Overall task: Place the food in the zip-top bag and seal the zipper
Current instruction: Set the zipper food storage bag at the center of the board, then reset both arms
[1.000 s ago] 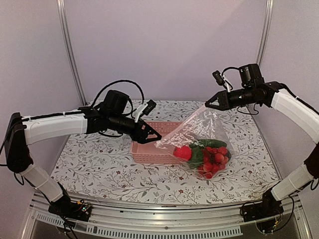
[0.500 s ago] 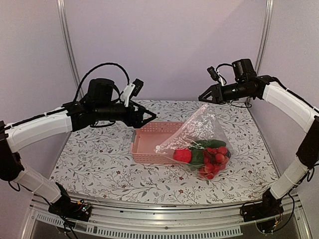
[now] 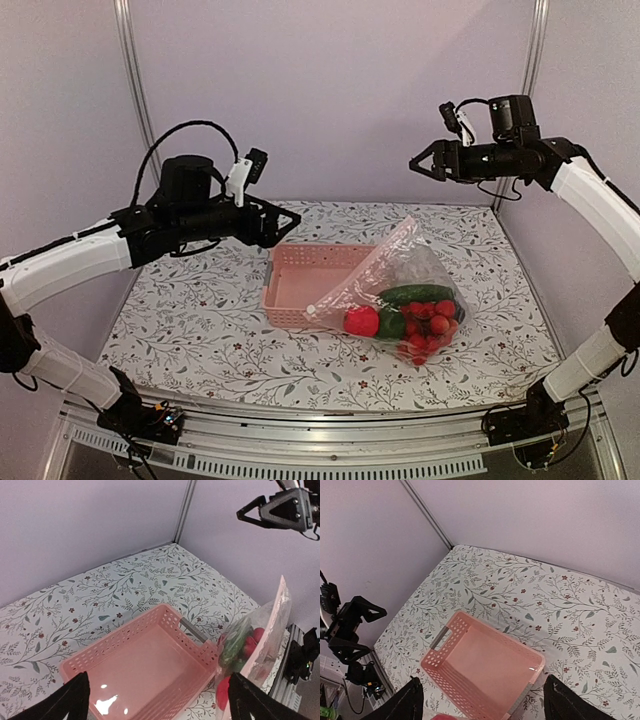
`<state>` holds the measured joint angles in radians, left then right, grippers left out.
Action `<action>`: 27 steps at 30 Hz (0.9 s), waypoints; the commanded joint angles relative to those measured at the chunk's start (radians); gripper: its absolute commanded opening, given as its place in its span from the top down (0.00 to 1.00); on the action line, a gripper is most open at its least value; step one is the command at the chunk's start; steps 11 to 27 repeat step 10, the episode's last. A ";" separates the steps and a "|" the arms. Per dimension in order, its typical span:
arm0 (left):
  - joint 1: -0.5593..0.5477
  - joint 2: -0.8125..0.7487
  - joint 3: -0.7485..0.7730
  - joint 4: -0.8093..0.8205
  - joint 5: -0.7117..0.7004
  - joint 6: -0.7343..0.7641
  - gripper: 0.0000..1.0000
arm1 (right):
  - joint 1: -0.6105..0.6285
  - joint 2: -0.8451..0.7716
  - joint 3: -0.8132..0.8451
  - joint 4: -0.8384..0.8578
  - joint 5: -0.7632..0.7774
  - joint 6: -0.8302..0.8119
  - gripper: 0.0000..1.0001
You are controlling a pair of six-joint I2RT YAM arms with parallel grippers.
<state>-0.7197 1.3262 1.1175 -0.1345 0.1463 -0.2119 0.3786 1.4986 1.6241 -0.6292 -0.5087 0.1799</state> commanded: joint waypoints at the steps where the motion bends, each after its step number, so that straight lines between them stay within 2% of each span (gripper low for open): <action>1: 0.021 -0.045 -0.005 -0.041 -0.178 -0.024 0.00 | -0.004 -0.049 -0.008 -0.027 0.389 0.027 0.15; 4: 0.032 -0.088 0.004 -0.080 -0.332 -0.027 0.00 | -0.004 -0.087 -0.006 -0.025 0.604 0.048 0.03; 6: 0.044 -0.127 -0.002 -0.092 -0.410 -0.017 0.00 | -0.004 -0.107 -0.014 -0.009 0.672 0.050 0.03; 8: 0.056 -0.151 -0.017 -0.089 -0.446 -0.006 0.00 | -0.003 -0.125 -0.033 0.008 0.680 0.050 0.04; 27: 0.067 -0.159 -0.031 -0.082 -0.447 0.001 0.00 | -0.004 -0.129 -0.055 0.019 0.659 0.066 0.03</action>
